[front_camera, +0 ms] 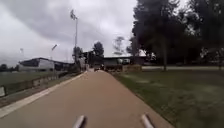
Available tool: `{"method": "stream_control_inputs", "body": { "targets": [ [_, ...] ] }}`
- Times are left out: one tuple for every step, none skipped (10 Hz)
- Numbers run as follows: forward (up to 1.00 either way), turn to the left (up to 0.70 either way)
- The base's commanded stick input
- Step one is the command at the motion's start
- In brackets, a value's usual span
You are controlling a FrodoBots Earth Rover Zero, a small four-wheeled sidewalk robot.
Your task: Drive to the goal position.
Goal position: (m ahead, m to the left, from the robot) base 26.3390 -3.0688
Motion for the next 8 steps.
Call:
{"method": "stream_control_inputs", "body": {
  "targets": [
    [0.98, 0.0],
    [0.98, 0.0],
    [1.0, 0.0],
    [1.0, 0.0],
    [1.0, 0.0],
    [1.0, 0.0],
    [0.99, 0.0],
    [0.98, 0.0]
  ]
}}
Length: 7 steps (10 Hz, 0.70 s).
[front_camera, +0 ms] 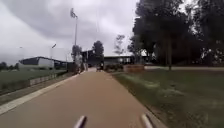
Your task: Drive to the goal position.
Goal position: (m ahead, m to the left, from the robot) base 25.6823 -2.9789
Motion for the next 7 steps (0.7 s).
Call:
{"method": "stream_control_inputs", "body": {
  "targets": [
    [0.98, 0.0],
    [0.98, 0.0],
    [0.98, 0.0],
    [0.98, 0.0],
    [0.98, 0.0],
    [0.98, 0.0],
    [0.98, 0.0]
  ]
}}
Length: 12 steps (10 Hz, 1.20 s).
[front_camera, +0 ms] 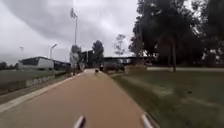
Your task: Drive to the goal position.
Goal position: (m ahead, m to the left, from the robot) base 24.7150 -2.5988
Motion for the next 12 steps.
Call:
{"method": "stream_control_inputs", "body": {
  "targets": [
    [0.98, 0.0],
    [0.98, 0.0],
    [0.98, 0.0],
    [0.98, 0.0],
    [0.98, 0.0],
    [0.98, 0.0],
    [0.98, 0.0],
    [0.98, 0.03],
    [0.98, 0.14],
    [0.98, 0.38],
    [0.98, 0.34],
    [0.98, 0.19]
  ]
}}
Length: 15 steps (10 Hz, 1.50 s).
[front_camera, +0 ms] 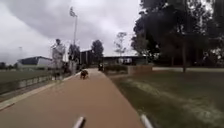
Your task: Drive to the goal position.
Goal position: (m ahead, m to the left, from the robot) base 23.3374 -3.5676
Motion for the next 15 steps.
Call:
{"method": "stream_control_inputs", "body": {
  "targets": [
    [0.98, 0.0],
    [0.98, 0.0],
    [0.98, 0.0],
    [0.98, 0.0],
    [0.98, 0.0],
    [0.98, 0.0],
    [0.98, 0.0],
    [0.98, 0.0],
    [0.98, 0.0],
    [0.98, 0.0],
    [0.98, 0.0],
    [0.98, 0.0],
    [0.98, 0.0],
    [1.0, 0.0],
    [1.0, 0.0]
  ]
}}
